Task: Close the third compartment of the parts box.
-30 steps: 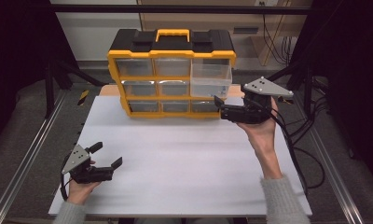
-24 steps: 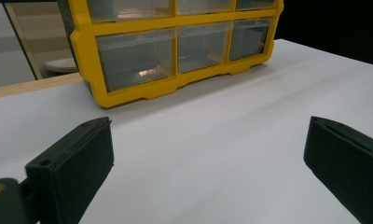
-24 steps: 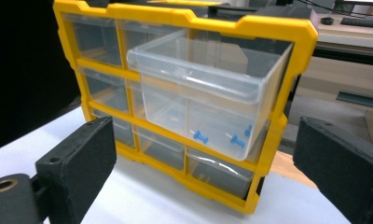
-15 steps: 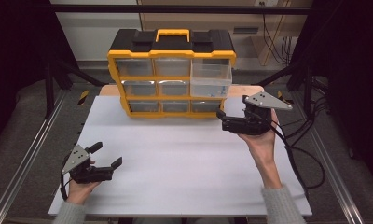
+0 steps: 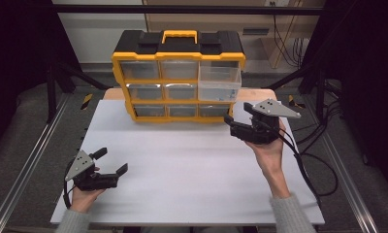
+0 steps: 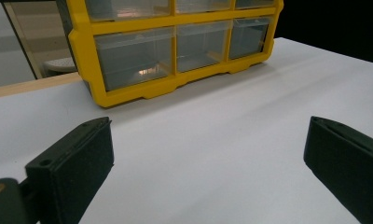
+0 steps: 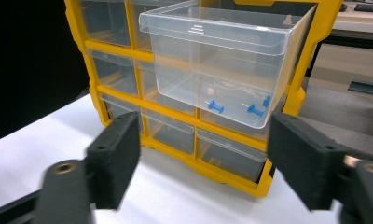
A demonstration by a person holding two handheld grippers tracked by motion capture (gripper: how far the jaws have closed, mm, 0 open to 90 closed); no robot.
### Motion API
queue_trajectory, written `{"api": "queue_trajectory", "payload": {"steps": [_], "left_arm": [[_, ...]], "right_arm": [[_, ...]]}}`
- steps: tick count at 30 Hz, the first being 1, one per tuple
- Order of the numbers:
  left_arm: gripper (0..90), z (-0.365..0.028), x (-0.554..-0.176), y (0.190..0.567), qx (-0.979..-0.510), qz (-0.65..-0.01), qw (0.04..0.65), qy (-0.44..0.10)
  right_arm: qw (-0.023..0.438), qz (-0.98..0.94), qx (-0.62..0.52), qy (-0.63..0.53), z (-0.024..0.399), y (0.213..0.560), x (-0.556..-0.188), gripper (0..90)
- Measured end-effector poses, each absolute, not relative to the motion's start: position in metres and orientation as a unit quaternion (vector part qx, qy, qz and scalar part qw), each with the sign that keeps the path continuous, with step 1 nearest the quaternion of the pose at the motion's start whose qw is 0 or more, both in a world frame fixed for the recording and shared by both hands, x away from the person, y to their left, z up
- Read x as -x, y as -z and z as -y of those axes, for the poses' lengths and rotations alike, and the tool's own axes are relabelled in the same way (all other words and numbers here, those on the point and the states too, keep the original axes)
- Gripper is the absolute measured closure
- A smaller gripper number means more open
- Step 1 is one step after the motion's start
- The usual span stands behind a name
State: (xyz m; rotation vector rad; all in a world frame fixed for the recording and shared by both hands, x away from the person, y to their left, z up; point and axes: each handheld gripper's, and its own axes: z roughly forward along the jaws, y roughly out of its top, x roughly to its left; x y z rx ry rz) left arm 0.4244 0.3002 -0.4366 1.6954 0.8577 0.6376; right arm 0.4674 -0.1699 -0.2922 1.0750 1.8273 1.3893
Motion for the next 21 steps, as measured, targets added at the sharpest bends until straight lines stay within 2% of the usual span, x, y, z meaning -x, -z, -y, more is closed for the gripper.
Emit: {"api": "queue_trajectory", "payload": {"steps": [5,8,21], "left_arm": [[1.2,-0.300,-0.424,0.437,-0.712,-0.361,0.539,-0.267],[1.2,-0.299,-0.425,0.437,-0.713,-0.362,0.539,-0.266],[1.2,-0.300,-0.425,0.437,-0.713,-0.363,0.538,-0.267]], "right_arm": [[0.294,-0.690,-0.404,-0.523,0.169,0.293,-0.470,49.7],[0.292,-0.691,-0.407,-0.521,0.167,0.293,-0.474,57.9],[0.294,-0.688,-0.410,-0.522,0.157,0.287,-0.492,84.2]]}}
